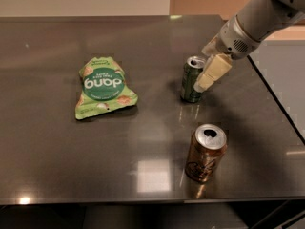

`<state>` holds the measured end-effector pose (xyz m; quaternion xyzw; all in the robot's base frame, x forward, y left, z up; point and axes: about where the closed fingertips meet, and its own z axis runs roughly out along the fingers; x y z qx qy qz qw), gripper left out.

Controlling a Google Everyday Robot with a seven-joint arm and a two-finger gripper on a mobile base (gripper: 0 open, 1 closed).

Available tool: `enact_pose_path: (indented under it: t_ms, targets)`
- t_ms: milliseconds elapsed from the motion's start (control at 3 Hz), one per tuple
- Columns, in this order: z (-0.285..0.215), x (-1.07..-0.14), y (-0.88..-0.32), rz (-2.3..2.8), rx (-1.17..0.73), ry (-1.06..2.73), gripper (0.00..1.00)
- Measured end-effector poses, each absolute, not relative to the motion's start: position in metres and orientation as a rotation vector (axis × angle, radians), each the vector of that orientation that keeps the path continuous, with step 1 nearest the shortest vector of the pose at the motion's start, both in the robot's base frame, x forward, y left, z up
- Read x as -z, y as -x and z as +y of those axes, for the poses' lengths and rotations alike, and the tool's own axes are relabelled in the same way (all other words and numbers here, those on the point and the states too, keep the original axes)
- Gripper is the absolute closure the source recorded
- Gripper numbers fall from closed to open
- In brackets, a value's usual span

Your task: Move green can near orange can

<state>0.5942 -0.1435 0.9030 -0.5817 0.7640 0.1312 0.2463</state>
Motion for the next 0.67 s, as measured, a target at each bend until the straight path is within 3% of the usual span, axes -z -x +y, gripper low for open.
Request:
enact_pose_path:
  t_ms: [667]
  targets:
    - [-0.1336, -0.8999, -0.5875, 2.067, -0.402, 1.63, 0.65]
